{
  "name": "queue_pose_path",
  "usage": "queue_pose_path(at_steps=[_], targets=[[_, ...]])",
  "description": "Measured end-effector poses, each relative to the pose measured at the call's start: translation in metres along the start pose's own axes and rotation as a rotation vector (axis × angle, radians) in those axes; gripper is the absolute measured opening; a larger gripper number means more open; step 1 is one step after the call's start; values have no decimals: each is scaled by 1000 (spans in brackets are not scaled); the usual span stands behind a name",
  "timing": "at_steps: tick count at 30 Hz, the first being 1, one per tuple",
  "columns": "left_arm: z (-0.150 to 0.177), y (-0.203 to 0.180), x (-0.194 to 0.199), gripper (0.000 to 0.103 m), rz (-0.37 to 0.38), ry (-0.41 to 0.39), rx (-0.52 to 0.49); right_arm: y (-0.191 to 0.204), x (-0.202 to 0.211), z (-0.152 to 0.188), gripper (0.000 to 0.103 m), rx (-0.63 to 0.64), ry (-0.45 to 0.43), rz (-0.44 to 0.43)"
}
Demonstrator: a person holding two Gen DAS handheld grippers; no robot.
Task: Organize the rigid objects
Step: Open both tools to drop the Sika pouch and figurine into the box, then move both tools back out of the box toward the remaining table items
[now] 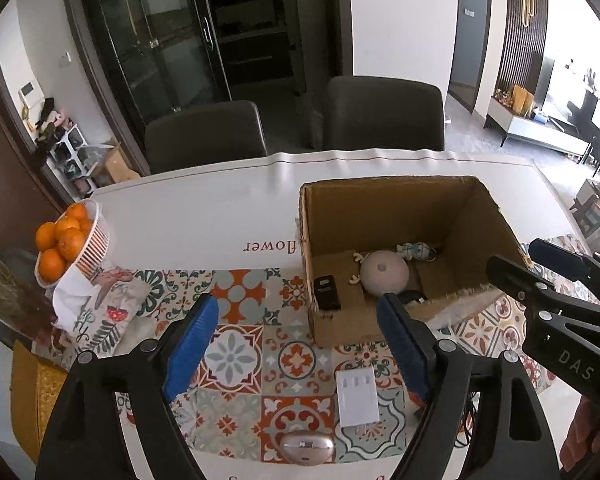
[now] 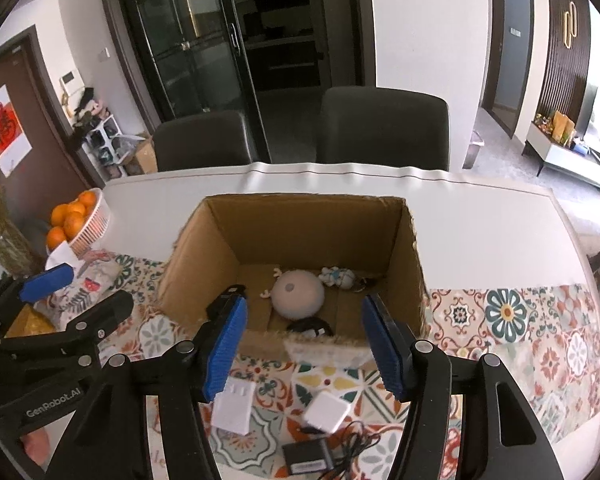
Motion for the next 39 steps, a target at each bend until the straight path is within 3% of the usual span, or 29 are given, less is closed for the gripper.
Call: queue_pose_path(at_steps=[17, 39], targets=[[62, 13, 27, 83, 1, -21, 33, 27, 21, 61, 60, 15, 0, -24], [147, 18, -16, 82, 65, 120, 48, 37, -10, 134, 60, 28, 89, 7]])
Point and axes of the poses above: each gripper's, at about its wrist camera, not at the fingertips, and x roughly against the way its jaws point, y to its left, z to its underside, the point moved 5 cm from there along -x, roughly the way its jaws point, and after that the axes turned 6 degrees about -z, right-handed, at the moved point
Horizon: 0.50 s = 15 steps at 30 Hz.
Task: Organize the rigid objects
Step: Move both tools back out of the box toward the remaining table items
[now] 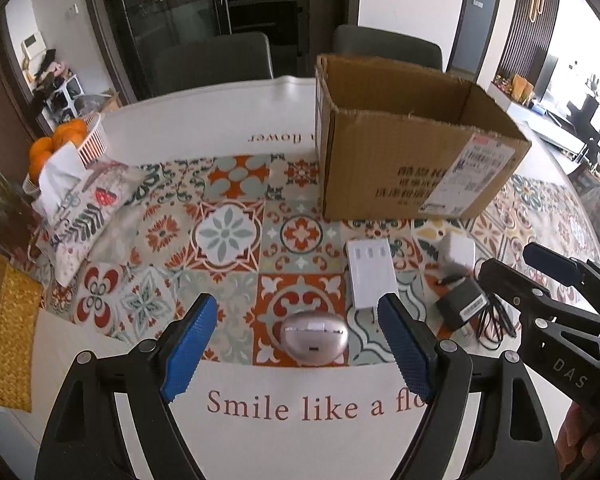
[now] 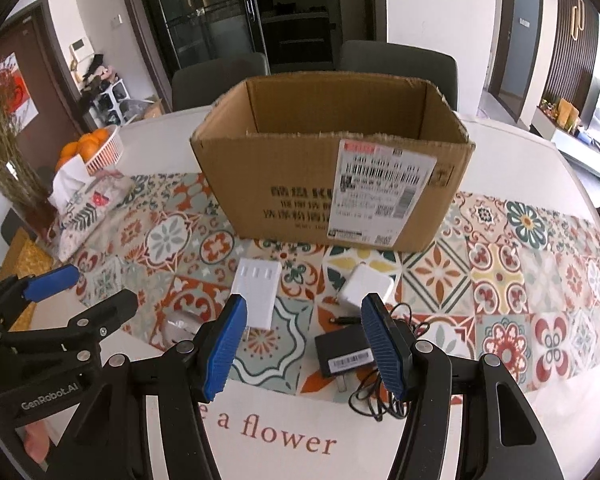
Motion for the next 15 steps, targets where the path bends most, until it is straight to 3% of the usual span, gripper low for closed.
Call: queue_pose_path(at_steps=[15], targets=[[37, -8, -49, 82, 69, 112, -33, 0, -27, 35, 60, -2, 73, 42]])
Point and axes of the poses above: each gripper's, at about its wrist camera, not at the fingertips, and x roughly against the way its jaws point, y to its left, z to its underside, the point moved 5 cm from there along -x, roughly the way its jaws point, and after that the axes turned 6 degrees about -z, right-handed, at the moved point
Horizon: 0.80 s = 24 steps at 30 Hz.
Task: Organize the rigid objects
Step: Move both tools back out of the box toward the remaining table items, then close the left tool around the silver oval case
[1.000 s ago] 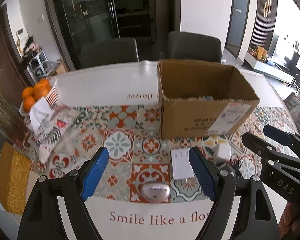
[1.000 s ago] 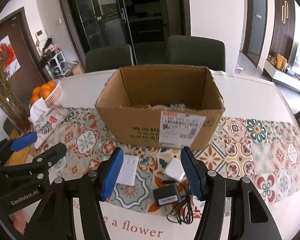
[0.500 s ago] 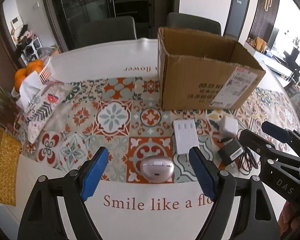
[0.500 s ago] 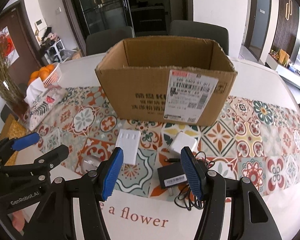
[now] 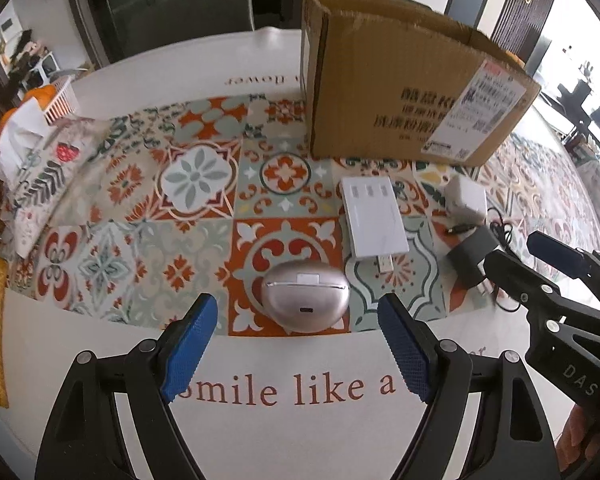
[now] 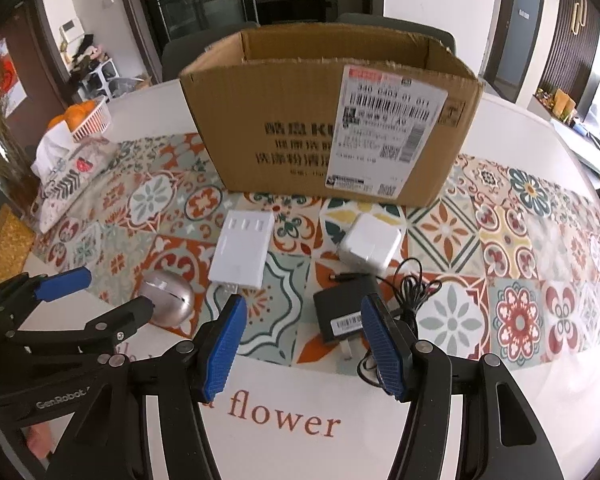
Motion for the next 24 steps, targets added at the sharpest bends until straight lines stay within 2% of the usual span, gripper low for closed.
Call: queue_pose_path(at_steps=[15, 24], targets=[[7, -8, -53, 81, 34, 77, -16, -1, -30, 11, 60, -2, 54, 43], [3, -8, -68, 73, 23, 82, -13, 0, -39, 11, 60, 3, 71, 47]])
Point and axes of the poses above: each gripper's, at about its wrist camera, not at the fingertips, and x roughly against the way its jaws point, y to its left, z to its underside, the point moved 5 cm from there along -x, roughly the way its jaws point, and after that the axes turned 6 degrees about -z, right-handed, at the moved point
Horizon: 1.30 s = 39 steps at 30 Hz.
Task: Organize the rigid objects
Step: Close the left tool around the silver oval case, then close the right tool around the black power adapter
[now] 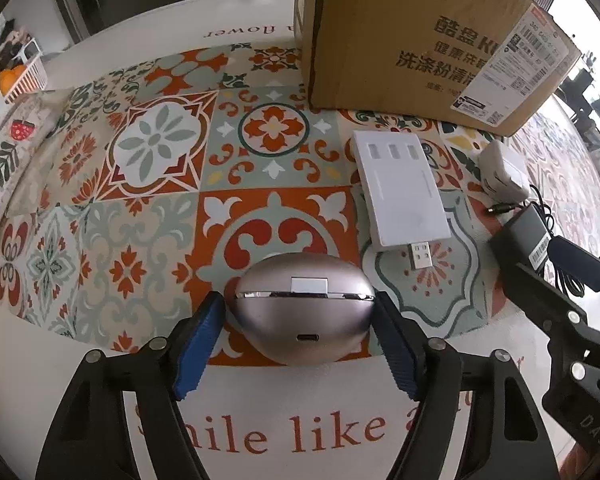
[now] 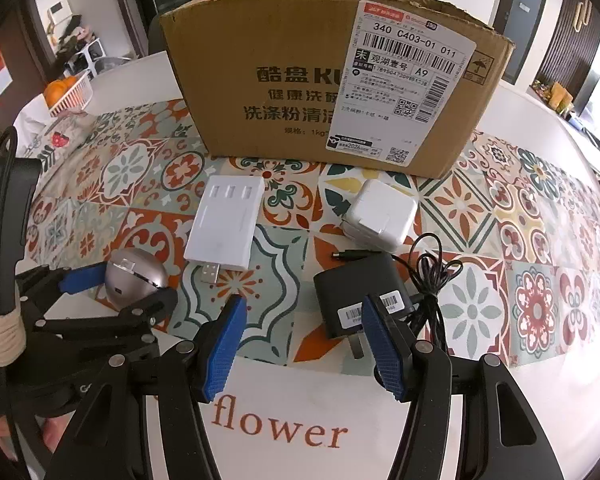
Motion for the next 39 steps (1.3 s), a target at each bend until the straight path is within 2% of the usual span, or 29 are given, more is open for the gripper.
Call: queue_pose_path(at_steps=[3, 9, 15, 19, 24, 31, 39], targets=[[-1, -1, 0, 65, -3, -10, -4, 1, -1, -1, 60, -2, 1, -5], [-1, 0, 2, 65, -10, -15, -6, 0, -2, -1, 60, -3, 5, -15], [2, -4, 29, 65, -25, -61, -4, -4, 11, 2, 60, 2, -14, -67], [0, -12, 50, 65, -13, -100, -7, -10, 27, 1, 60, 3, -41, -122], [-1, -27, 62, 65, 22, -119, 20, -19, 41, -1, 60, 21, -66, -136], [-2, -42, 53, 65, 35, -90, 43, -30, 29, -3, 60, 56, -38, -177], [-3, -37, 32, 65, -10, -51, 62, -39, -1, -5, 60, 75, 30, -142]])
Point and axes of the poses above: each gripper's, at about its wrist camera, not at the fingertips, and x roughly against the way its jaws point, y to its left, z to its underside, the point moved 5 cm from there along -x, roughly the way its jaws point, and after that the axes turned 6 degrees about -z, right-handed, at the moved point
